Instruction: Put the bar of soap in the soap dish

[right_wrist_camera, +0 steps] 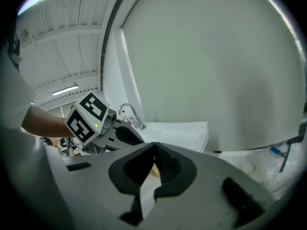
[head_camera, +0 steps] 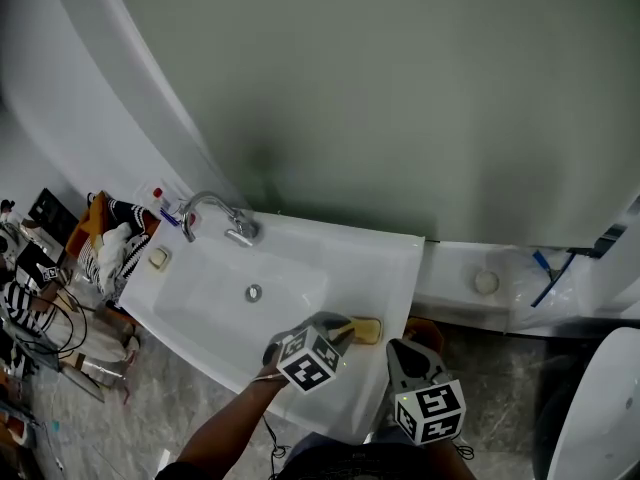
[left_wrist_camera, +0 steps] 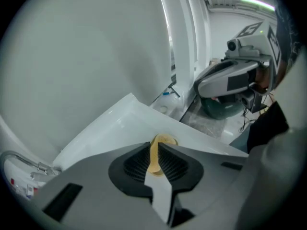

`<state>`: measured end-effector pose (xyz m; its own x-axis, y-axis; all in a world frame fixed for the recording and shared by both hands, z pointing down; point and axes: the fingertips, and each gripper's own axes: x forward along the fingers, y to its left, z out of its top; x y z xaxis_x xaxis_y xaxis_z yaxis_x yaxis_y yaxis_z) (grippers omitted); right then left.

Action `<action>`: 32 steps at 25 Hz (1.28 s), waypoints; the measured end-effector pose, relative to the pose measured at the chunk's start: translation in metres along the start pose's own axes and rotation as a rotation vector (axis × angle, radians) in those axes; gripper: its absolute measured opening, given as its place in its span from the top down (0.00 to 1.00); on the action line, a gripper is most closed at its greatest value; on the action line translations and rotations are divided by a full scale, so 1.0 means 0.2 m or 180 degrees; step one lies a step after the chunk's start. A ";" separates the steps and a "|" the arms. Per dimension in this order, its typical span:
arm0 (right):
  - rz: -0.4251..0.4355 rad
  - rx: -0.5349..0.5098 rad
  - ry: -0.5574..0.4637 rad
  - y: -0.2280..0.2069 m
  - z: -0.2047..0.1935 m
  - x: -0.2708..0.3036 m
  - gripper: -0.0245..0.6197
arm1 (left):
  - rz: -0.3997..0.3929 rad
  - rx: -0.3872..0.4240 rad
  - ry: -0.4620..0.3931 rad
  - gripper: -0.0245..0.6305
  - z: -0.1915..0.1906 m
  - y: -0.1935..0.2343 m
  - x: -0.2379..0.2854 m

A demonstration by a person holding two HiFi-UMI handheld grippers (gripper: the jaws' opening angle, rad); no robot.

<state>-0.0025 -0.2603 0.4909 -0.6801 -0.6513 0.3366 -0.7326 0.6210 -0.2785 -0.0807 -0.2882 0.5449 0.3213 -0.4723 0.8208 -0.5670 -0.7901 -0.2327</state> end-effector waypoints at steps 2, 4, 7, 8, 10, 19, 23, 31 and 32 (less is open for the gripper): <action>0.0014 -0.0009 0.0006 0.02 0.00 0.01 0.94 | 0.0047 -0.0184 -0.0168 0.88 0.01 0.01 -0.03; 0.0025 -0.0025 0.0011 0.05 -0.01 0.02 0.94 | 0.0089 -0.0382 -0.0339 0.90 0.02 0.01 -0.07; 0.0027 -0.0061 0.0022 0.10 -0.01 0.04 0.94 | 0.0092 -0.0700 -0.0618 0.91 0.04 0.01 -0.13; 0.0025 -0.0070 0.0026 0.12 0.00 0.04 0.94 | 0.0074 -0.0795 -0.0698 0.91 0.04 0.00 -0.15; 0.0011 -0.0086 0.0032 0.15 0.00 0.06 0.94 | 0.0045 -0.0929 -0.0831 0.92 0.04 -0.02 -0.19; -0.0061 -0.0203 0.0062 0.31 0.01 0.06 0.94 | 0.0022 -0.1440 -0.1279 0.94 0.01 -0.09 -0.35; -0.0093 -0.0267 0.0068 0.38 0.02 0.04 0.94 | 0.0018 -0.1564 -0.1446 0.95 -0.01 -0.12 -0.42; -0.0184 -0.0305 0.0071 0.49 0.01 -0.01 0.94 | 0.0003 -0.1719 -0.1716 0.95 -0.02 -0.20 -0.55; -0.0203 -0.0316 0.0076 0.50 0.01 -0.02 0.94 | 0.0021 -0.1719 -0.1727 0.95 -0.03 -0.21 -0.56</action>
<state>-0.0727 -0.1964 0.4598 -0.6305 -0.6810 0.3723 -0.7672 0.6196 -0.1658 -0.0967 -0.2001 0.4655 0.5651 -0.7122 0.4165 -0.8174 -0.5519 0.1652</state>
